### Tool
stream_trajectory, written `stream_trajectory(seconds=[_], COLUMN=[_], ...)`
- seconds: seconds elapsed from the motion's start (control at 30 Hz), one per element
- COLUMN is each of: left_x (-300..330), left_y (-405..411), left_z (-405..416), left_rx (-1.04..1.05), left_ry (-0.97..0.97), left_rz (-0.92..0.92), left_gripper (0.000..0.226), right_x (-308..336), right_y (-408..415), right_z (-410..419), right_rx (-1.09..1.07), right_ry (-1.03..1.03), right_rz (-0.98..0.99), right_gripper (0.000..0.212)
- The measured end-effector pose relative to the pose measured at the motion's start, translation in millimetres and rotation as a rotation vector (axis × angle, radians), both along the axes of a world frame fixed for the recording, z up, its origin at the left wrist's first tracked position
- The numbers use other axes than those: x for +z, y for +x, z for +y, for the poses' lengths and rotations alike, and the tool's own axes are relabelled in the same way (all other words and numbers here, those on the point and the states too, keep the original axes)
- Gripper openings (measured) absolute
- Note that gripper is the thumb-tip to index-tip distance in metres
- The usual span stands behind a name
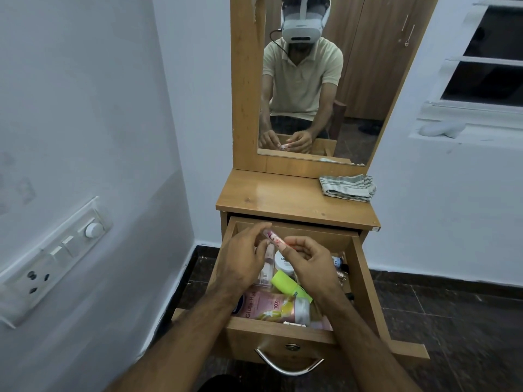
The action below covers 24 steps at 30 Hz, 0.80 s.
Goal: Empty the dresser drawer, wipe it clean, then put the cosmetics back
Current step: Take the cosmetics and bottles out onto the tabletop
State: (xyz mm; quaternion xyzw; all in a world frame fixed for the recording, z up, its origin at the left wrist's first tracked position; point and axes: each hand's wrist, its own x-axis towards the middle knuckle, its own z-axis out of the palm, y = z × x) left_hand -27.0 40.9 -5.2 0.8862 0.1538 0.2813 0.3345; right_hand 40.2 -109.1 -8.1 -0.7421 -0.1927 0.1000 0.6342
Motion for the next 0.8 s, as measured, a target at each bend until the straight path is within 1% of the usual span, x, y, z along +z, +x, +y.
stream_trajectory(seconds=[0.23, 0.43, 0.63, 0.8], left_x=[4.6, 0.4, -0.2, 0.5], left_y=[-3.7, -0.1, -1.0, -1.5], left_z=[-2.2, -1.3, -2.6, -1.8], left_rx=[0.022, -0.052, -0.025, -0.053], left_ry=[0.001, 0.015, 0.064, 0.070], left_rz=[0.006, 0.003, 0.031, 0.045], left_gripper=[0.043, 0.038, 0.046, 0.044], right_x=[-0.1, -4.8, -8.4, -7.2], right_y=[-1.4, -0.5, 1.7, 1.0], right_z=[-0.7, -0.4, 0.9, 1.1], right_rx=[0.029, 0.036, 0.076, 0.078], right_ry=[-0.019, -0.068, -0.092, -0.086], right_rz=[0.034, 0.001, 0.024, 0.022], right_gripper=[0.017, 0.021, 0.041, 0.035])
